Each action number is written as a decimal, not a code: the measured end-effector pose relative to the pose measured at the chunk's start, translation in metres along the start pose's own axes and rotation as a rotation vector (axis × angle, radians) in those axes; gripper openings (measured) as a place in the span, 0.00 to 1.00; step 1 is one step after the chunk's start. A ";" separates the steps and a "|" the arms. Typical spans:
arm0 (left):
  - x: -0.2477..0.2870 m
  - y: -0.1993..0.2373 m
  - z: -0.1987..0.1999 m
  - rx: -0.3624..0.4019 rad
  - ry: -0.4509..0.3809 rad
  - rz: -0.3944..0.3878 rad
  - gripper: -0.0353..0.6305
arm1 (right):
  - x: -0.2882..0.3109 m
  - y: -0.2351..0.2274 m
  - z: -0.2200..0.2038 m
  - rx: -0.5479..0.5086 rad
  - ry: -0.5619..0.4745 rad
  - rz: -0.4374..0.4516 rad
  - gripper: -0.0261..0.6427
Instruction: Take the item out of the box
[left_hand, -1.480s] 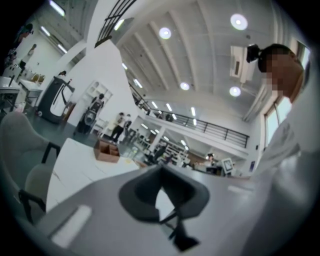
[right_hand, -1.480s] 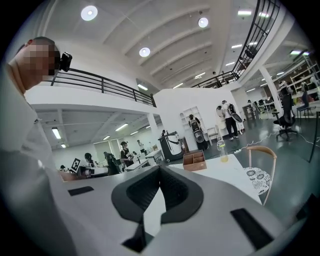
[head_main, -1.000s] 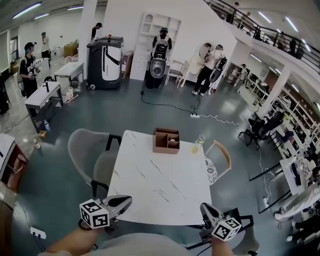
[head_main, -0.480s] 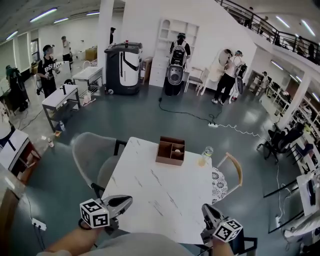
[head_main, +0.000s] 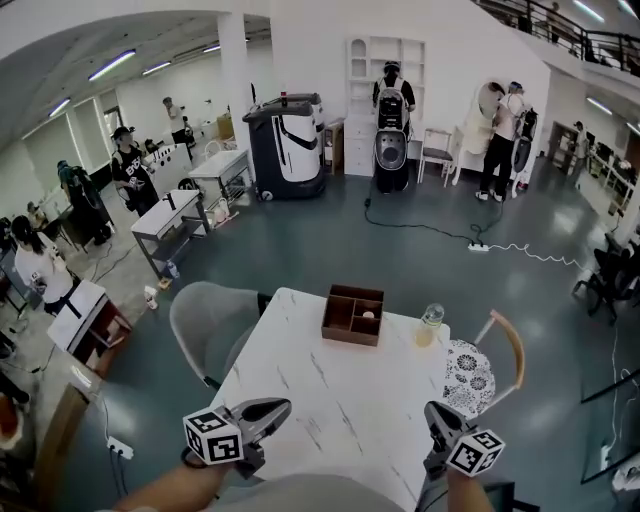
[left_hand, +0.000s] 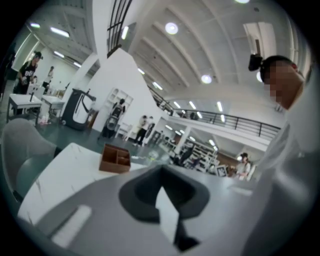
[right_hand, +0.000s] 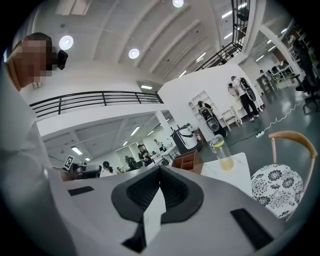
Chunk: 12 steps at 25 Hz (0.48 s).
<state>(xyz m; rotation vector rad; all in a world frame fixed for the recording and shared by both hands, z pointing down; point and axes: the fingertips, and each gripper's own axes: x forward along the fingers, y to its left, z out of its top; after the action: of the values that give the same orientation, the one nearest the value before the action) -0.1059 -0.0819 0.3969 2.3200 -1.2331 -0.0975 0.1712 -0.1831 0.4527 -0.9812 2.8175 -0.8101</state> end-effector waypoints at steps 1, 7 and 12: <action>0.001 0.003 -0.002 0.008 0.010 0.012 0.06 | 0.002 -0.005 -0.003 0.009 0.000 0.000 0.05; 0.012 0.045 -0.010 0.036 0.077 0.022 0.06 | 0.019 -0.014 -0.023 -0.011 0.028 -0.045 0.05; 0.028 0.097 -0.005 0.197 0.195 -0.001 0.06 | 0.035 0.005 -0.035 -0.040 0.051 -0.124 0.05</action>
<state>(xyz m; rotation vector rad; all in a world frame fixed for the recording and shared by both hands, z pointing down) -0.1613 -0.1469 0.4508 2.4289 -1.1882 0.2558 0.1330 -0.1850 0.4847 -1.1677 2.8500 -0.8040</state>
